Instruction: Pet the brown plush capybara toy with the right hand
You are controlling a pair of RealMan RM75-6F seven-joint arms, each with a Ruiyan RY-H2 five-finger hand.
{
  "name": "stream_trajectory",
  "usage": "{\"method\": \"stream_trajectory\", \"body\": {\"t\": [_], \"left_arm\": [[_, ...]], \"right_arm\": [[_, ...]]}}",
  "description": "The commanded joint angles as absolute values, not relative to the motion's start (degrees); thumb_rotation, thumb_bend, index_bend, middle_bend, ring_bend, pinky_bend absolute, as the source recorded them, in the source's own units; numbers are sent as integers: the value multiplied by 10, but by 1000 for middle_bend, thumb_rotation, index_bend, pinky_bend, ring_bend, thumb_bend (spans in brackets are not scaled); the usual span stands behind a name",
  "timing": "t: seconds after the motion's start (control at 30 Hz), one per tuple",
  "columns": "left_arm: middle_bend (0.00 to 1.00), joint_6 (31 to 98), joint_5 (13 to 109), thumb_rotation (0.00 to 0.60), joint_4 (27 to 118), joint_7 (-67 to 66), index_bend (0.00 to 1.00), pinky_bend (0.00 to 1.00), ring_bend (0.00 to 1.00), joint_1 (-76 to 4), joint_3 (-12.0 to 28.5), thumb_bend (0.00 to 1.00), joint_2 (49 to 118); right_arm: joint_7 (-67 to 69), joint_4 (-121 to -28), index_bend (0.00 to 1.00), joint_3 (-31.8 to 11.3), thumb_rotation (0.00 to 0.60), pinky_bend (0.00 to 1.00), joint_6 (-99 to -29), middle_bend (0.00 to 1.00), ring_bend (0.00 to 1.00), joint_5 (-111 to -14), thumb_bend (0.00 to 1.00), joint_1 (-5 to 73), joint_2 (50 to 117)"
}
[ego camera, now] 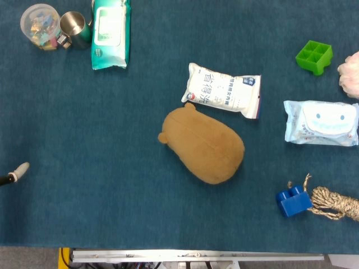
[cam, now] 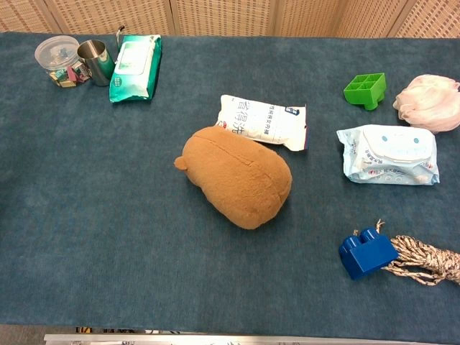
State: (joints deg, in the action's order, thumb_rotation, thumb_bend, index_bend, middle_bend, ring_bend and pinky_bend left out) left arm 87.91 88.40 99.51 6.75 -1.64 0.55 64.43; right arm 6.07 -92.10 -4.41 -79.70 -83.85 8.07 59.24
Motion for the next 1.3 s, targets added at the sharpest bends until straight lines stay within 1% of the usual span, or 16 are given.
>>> {"method": "stream_trajectory", "body": {"t": [0.03,0.5,0.67,0.9,1.03,1.1,1.17,1.2,1.27,1.3], "left_arm": [[21,879,884,600,994,68,56,0,3,-16,5,103,644],[21,881,884,600,995,73,55,0,3,-14,4,103,642],[21,882,885,600,996,76,55,0,3,-13,3,103,641],[20,884,890,600,999,76,56,0,3,-12,2,103,640],[21,887,890,600,1001,79,56,0,3,-10,1,103,638],[21,889,890,600,1001,80,56,0,3,-8,1,103,637],[21,891,890,600,1001,81,56,0,3,-6,0,102,636],[21,892,890,600,1001,82,56,0,3,-6,0,103,635],[21,892,890,600,1001,83,56,0,3,-5,-1,103,635],[21,892,890,600,1000,83,56,0,3,-4,-1,103,635]], "right_arm": [[60,-921,355,-44,600,272,-797,358,285,-839,114,81,593],[71,-922,355,-43,600,273,-805,358,285,-864,115,86,597],[80,-923,355,-39,600,272,-802,358,285,-892,115,97,600],[85,-932,355,-23,600,292,-766,358,268,-948,102,134,609],[83,-938,348,-17,600,259,-744,349,226,-971,68,157,620],[82,-942,315,-15,600,220,-733,325,194,-978,44,168,626],[83,-949,239,-12,600,189,-717,285,160,-981,13,178,629],[86,-955,210,-9,600,181,-703,270,148,-981,6,186,628],[91,-964,108,-5,600,146,-684,213,108,-982,0,198,627],[93,-968,82,-3,600,134,-676,196,97,-984,0,203,628]]}}
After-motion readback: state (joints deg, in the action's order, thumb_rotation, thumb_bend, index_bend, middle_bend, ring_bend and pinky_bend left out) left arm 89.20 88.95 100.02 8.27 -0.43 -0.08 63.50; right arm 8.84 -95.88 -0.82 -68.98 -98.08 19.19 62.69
